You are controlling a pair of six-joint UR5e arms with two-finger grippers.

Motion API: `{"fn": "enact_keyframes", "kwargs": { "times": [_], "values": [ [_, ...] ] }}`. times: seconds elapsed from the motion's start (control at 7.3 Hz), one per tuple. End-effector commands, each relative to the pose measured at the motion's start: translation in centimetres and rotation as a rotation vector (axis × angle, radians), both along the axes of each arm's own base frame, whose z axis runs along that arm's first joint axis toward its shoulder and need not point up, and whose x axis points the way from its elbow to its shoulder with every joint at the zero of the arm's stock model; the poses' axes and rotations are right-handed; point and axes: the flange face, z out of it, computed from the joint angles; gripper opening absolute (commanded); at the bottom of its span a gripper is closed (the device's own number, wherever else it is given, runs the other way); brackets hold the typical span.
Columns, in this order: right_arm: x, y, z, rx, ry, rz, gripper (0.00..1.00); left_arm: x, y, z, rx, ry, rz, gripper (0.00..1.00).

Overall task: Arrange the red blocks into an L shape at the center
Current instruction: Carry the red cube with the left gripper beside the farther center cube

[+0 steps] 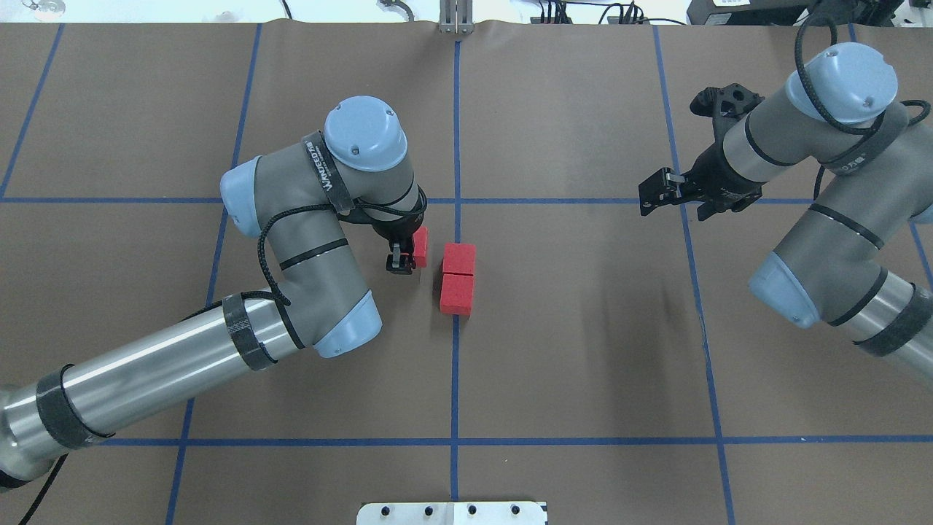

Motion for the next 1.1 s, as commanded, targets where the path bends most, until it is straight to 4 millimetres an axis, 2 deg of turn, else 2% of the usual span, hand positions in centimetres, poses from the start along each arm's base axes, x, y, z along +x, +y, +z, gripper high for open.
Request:
{"fn": "enact_keyframes", "kwargs": {
  "times": [0.0,0.27,0.96],
  "values": [
    [0.02,0.03,0.03,-0.001,0.0,0.0,0.99,0.98,0.95,-0.2,0.0,0.029,-0.002,0.0],
    [0.05,0.06,0.29,-0.004,0.003,0.0,0.99,1.09,1.04,-0.81,-0.005,0.038,-0.006,0.0],
    [0.06,-0.03,0.23,0.002,0.007,0.004,0.99,1.44,0.94,-0.21,-0.01,0.027,-0.006,0.0]
  ]
}}
